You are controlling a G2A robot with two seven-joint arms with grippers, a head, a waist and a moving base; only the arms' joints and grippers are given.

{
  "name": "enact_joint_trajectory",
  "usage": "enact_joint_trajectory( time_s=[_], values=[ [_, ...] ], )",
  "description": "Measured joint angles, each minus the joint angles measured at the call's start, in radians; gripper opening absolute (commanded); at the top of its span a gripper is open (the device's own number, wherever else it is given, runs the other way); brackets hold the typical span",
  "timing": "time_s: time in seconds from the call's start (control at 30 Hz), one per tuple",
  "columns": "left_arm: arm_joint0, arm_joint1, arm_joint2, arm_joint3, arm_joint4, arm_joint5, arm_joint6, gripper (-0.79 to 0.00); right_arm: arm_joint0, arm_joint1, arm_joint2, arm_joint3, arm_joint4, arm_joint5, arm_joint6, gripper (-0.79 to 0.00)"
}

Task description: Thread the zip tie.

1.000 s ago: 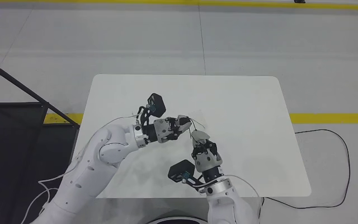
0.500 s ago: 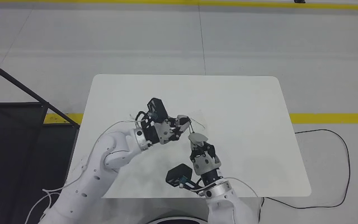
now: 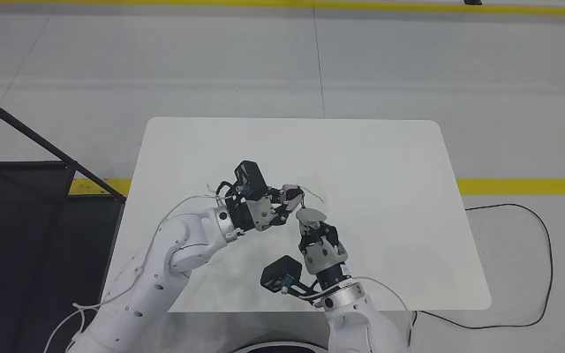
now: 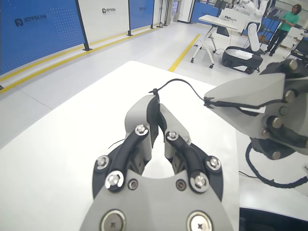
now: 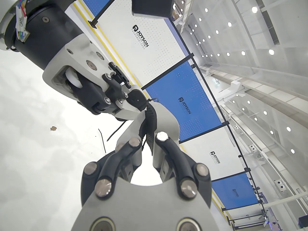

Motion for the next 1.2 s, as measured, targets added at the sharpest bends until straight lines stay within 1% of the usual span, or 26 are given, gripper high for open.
enact_joint_trajectory(
  time_s=[0.3, 0.53, 0.87, 1.2],
  values=[
    [0.012, -0.003, -0.013, -0.003, 0.003, -0.006, 0.046, -0.785, -0.003, -0.001, 0.0, 0.001, -0.016, -0.03, 0.029, -0.785],
    [0.021, -0.004, -0.017, -0.008, 0.024, -0.008, 0.061, -0.785, 0.005, -0.004, -0.001, -0.002, -0.022, -0.05, 0.051, -0.785],
    [0.031, -0.011, -0.007, -0.018, 0.095, 0.042, 0.091, -0.785, 0.012, -0.01, -0.001, -0.022, -0.012, -0.034, 0.074, -0.785],
    [0.039, -0.017, 0.002, -0.021, 0.156, 0.079, 0.125, -0.785, 0.033, -0.016, -0.015, -0.027, -0.035, -0.08, 0.107, -0.785]
  ],
)
